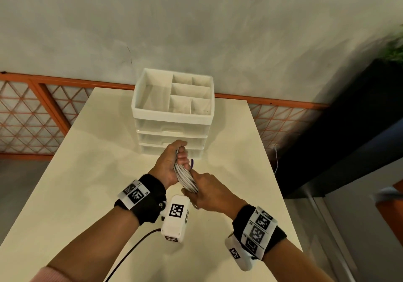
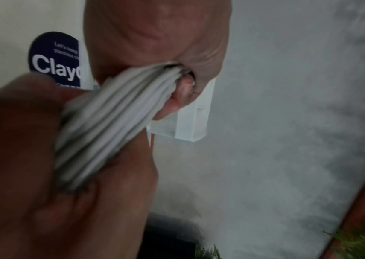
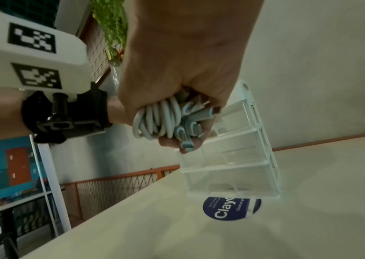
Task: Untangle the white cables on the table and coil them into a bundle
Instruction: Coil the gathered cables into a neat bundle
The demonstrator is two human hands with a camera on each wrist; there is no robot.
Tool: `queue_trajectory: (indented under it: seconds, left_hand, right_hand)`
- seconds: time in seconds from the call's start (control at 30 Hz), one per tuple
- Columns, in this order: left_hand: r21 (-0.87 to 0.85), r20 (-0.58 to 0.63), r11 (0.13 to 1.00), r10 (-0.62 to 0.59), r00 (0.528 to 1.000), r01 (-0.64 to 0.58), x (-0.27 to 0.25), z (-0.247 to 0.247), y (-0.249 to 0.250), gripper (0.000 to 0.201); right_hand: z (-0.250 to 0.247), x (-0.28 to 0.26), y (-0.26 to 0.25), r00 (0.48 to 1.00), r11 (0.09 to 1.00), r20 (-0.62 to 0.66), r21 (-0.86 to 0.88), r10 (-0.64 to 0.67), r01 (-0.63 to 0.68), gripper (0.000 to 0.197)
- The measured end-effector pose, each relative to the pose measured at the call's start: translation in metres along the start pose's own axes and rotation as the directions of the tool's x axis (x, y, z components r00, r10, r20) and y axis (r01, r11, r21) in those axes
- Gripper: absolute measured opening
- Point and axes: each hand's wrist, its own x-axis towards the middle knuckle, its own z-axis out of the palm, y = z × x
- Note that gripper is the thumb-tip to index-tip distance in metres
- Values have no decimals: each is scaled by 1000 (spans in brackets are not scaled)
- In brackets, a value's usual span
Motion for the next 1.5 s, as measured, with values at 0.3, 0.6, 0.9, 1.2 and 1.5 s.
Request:
queue_trajectory:
  seconds: [0.3,0.6,0.9,1.2,1.5]
  left_hand:
    - [136,0,988,-78,997,77,48,-27,4,65]
    - [36,-108,980,198,974,-195,76,-44,12,64]
    - [130,-200,973,212,957,-188,57,-55,-20,57]
    - [94,-129,984,164,978,-153,38,-69,-27,61]
    - [142,-172,974,198,965,-175,40,-67,-26,49]
  right_hand:
    - [-1,21,50,984,917,151,372,92,-143,9]
    - [-5,12,78,963,872,191,418,188,-253,22]
    - [-56,36,49,981,925,195,368,26,-97,45]
    - [-47,129,24,923,997,385,-67,-8,37,52]
    - [-38,152,36,886,989,441,-47,144,-137,34]
